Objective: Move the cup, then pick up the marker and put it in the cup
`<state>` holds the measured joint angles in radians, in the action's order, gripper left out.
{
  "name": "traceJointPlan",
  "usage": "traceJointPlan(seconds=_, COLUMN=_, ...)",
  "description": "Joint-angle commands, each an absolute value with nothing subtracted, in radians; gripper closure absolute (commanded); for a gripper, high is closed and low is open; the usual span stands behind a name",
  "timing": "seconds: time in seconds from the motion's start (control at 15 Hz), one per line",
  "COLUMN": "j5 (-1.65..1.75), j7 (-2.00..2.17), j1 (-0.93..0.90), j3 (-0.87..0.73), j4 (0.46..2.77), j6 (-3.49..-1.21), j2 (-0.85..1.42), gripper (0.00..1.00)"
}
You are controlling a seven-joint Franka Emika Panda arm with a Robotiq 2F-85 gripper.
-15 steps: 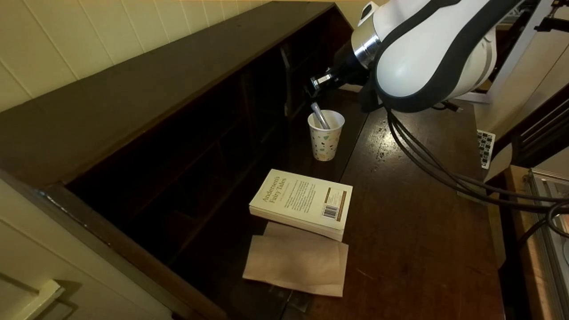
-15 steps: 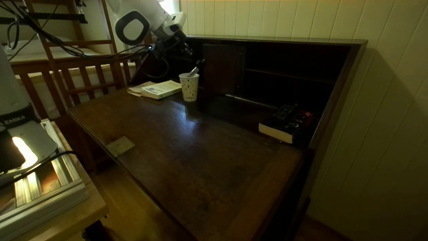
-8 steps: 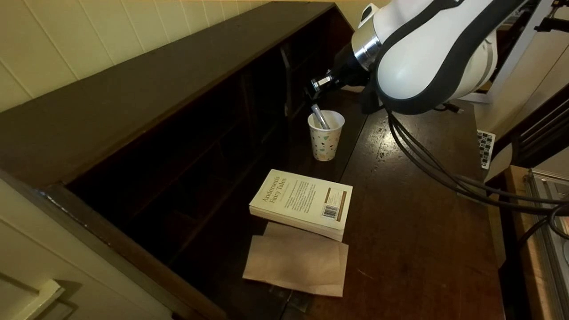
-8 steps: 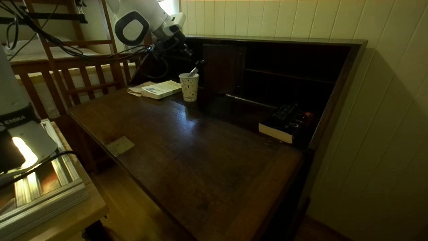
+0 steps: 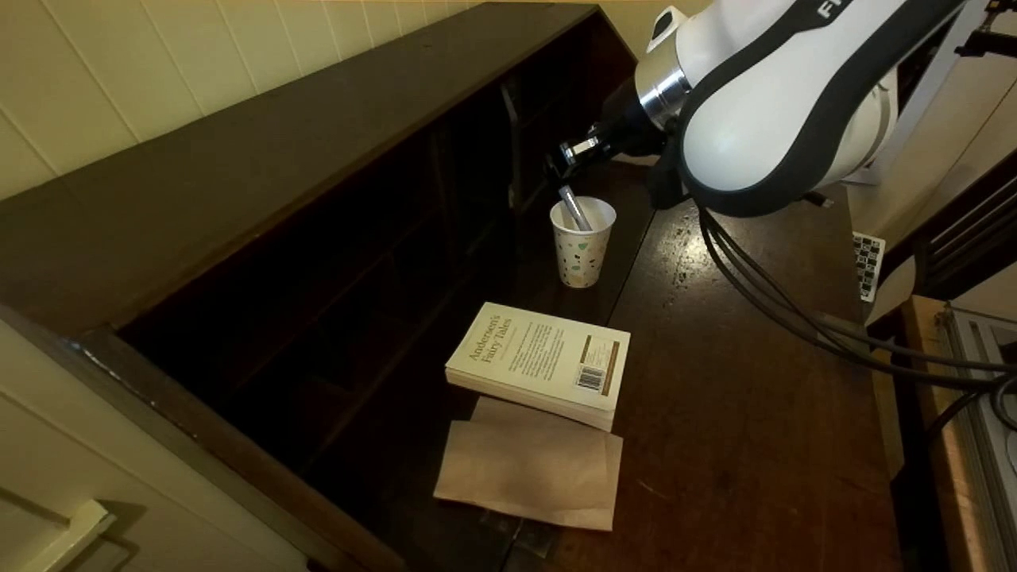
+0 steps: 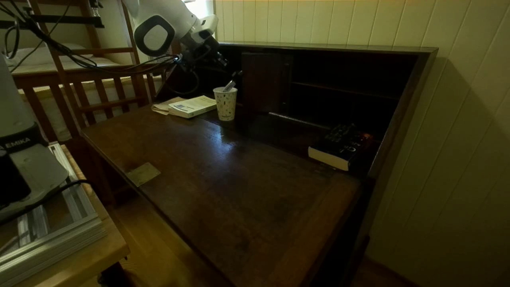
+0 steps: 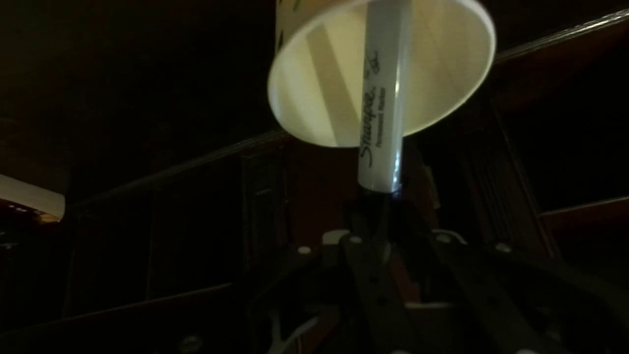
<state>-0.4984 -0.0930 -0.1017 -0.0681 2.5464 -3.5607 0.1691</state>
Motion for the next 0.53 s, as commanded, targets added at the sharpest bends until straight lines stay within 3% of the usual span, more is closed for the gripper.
traceJointPlan(seconds=0.0, j5=-0.481, j7=-0.087, j1=-0.102, j3=-0.056, j4=2.575, j6=-3.604, j2=0.168, gripper=0.95)
traceJointPlan(seconds=0.47, j5=-0.489, j7=-0.097, j1=-0.103, j3=-0.053, j4=2.599, j6=-3.616, j2=0.170, gripper=0.95)
